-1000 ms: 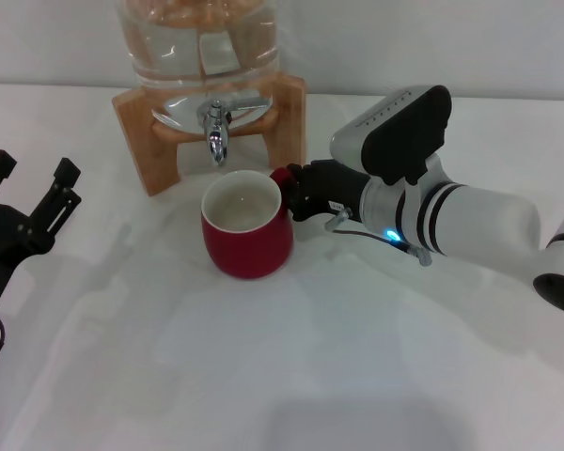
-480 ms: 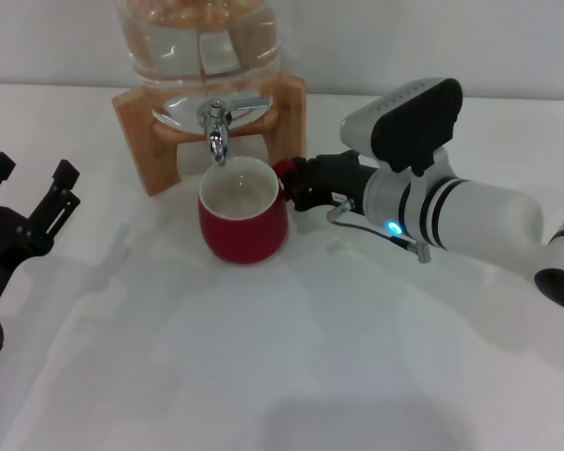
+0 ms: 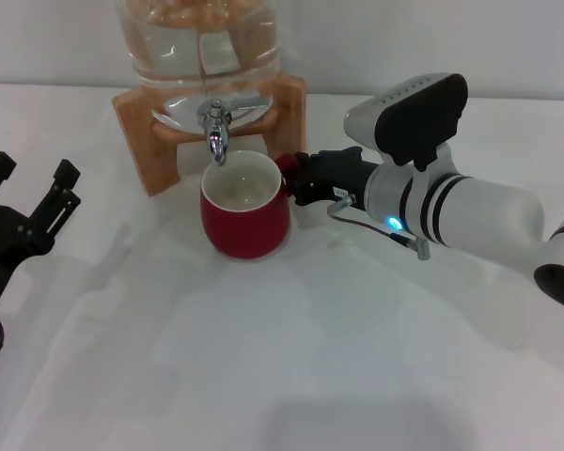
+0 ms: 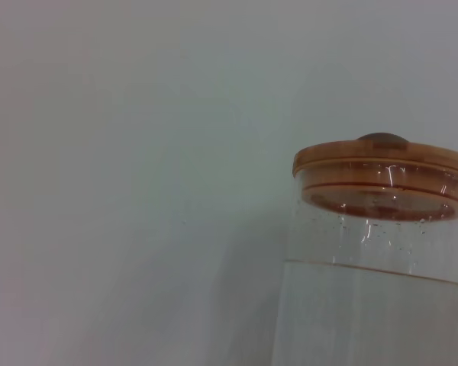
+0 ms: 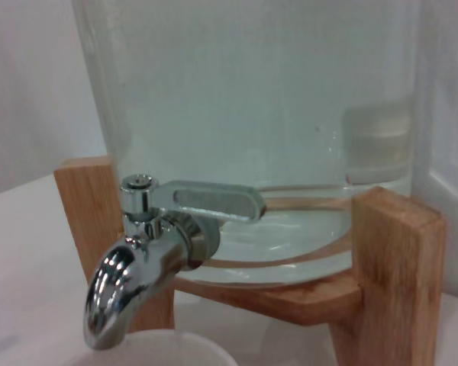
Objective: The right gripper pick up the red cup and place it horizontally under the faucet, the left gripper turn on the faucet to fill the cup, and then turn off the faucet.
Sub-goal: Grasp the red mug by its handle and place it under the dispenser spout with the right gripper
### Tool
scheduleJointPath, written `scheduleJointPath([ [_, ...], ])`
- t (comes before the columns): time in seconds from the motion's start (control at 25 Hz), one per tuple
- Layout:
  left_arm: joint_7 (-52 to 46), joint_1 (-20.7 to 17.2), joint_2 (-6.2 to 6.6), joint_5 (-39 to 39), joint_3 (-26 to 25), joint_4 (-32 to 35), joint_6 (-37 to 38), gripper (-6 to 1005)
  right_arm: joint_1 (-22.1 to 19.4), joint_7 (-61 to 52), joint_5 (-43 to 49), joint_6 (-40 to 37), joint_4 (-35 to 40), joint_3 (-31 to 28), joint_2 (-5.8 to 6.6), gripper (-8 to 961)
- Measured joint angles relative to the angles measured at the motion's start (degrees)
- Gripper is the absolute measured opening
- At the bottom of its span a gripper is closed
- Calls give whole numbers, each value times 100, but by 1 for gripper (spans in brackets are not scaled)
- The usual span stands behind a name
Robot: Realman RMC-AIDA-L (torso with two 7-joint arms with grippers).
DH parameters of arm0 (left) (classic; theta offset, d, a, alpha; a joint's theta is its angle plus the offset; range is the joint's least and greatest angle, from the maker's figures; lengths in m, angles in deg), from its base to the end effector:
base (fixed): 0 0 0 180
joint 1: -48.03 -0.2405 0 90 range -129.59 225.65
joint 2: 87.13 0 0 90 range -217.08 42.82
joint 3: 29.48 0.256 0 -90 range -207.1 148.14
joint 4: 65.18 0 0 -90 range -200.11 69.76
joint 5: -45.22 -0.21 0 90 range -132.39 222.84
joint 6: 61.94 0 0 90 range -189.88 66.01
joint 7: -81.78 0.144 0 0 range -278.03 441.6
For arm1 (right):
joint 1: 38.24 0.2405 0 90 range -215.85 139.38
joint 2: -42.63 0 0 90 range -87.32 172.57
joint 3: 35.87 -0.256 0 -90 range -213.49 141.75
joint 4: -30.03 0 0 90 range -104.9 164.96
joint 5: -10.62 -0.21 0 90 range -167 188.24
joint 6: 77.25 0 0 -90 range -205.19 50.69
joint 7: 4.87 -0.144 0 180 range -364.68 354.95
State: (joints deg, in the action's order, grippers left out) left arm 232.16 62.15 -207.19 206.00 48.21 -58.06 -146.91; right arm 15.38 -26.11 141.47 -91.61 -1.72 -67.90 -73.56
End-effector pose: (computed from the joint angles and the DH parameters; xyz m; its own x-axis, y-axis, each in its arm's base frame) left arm -0.3395 0.2590 0.0000 0.5300 -0.1040 0.8416 0.7833 -0.3201 -0.5329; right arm 0.1410 0.4122 -0.1404 0.7892 -0.3756 -0.4859 -0.6003 -0.6385 -0.4816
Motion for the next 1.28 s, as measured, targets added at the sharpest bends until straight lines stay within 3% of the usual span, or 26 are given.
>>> scheduleJointPath([
  [1.28,0,3,-9,-12,62,0,-15,891,33,40,52,-83,-183,374,0,170],
])
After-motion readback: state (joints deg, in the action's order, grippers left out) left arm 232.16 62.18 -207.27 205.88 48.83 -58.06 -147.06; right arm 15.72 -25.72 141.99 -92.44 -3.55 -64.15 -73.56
